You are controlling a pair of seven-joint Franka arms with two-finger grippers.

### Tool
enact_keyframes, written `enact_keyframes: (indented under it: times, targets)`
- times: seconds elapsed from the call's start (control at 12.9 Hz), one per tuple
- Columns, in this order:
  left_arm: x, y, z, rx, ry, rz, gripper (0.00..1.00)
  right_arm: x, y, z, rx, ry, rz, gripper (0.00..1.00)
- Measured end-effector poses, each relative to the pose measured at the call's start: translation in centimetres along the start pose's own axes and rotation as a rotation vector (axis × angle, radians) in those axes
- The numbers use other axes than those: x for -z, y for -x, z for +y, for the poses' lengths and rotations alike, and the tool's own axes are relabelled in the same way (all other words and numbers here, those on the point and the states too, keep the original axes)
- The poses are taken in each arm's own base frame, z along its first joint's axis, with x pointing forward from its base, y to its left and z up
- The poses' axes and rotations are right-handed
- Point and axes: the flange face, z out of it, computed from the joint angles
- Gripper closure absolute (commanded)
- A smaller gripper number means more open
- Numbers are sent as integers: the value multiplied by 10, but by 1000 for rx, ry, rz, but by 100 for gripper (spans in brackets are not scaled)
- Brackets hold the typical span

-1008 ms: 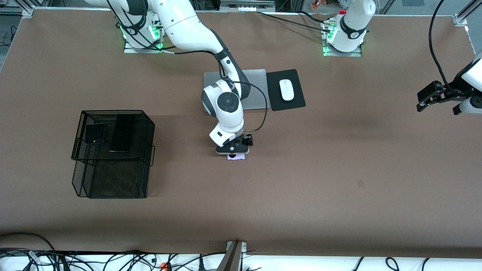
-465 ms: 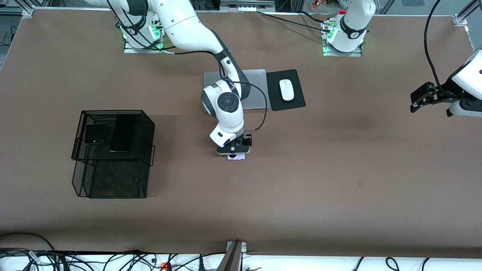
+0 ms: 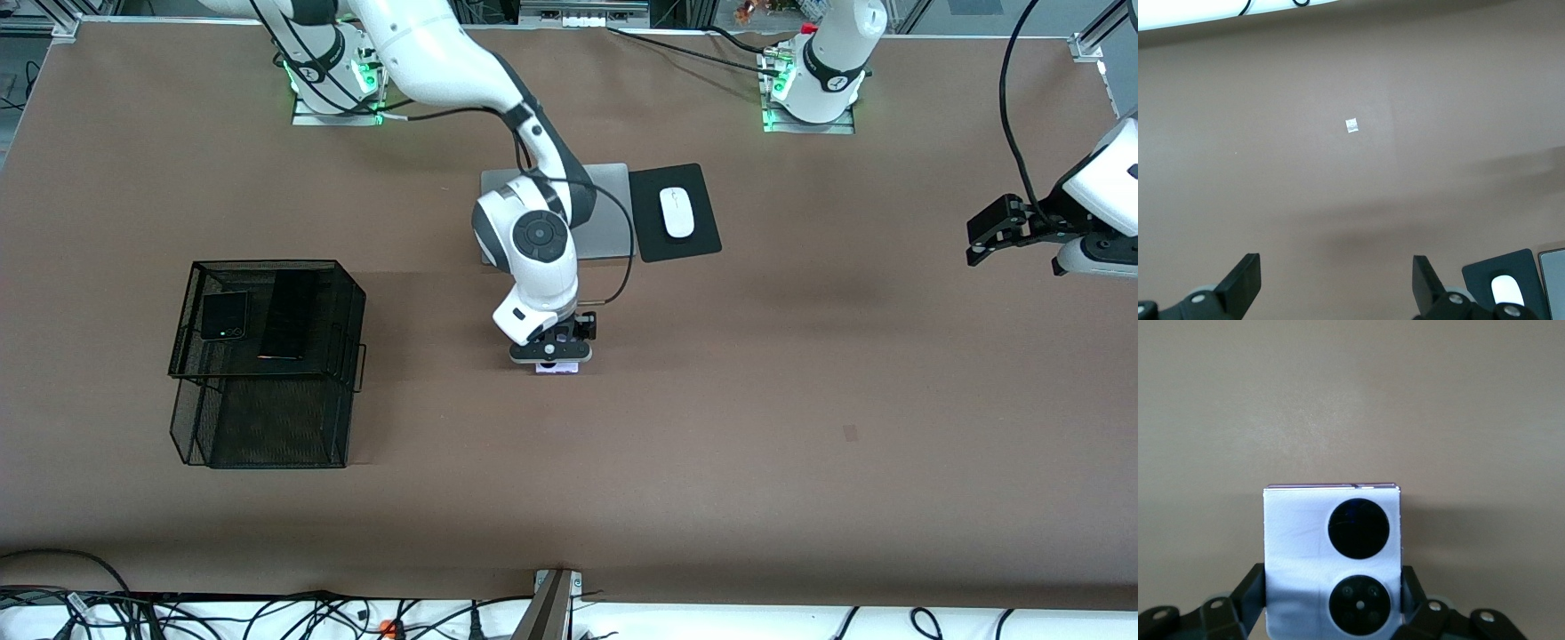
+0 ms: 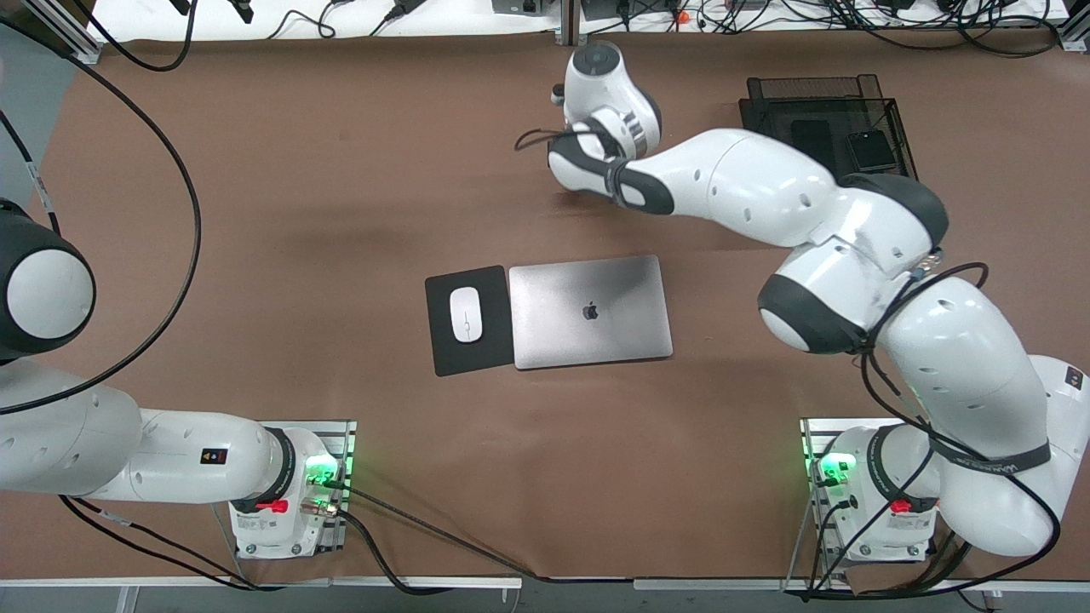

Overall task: Place phones with both arms
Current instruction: 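Carry the white phone into the mesh basket and open the right gripper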

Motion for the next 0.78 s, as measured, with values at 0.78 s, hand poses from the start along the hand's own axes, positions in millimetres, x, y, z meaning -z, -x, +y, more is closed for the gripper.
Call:
enact_keyframes:
  times: [0.78]
  targets:
    - [-1,1,-1,2,1,-11,0,201,-89,219,51,104,-152,100]
